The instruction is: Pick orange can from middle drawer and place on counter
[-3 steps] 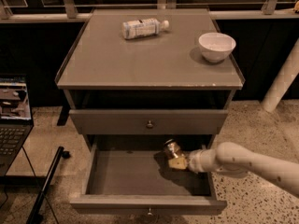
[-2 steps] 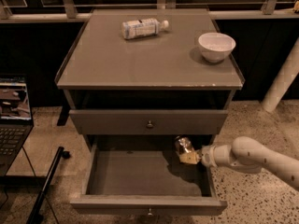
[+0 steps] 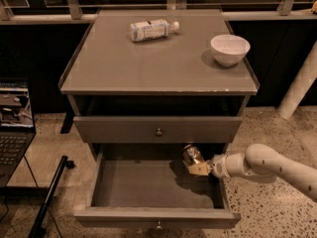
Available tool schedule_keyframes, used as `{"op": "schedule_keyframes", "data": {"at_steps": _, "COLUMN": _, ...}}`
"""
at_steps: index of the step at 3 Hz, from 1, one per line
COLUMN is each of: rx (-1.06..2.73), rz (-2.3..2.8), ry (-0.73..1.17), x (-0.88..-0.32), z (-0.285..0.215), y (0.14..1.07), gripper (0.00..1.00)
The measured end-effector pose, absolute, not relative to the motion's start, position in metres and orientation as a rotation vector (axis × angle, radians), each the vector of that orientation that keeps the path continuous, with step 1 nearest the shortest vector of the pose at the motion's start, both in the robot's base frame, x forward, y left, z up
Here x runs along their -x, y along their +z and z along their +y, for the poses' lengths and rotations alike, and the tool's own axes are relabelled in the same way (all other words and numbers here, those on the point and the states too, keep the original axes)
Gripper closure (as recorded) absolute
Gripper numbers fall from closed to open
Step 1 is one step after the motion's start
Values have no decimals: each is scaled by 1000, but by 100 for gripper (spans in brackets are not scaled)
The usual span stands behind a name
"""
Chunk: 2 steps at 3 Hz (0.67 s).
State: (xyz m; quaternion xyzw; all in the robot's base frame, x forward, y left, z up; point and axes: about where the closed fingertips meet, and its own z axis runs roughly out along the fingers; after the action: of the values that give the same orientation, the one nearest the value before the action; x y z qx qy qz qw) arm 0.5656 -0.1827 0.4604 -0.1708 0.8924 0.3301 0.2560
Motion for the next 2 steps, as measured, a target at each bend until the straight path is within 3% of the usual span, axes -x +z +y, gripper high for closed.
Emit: {"op": "schedule_keyframes", "data": {"at_steps": 2, "rx": 517, "rz": 2388, "ry": 866, "x": -537, "z": -157, "y": 487, "gripper": 100}}
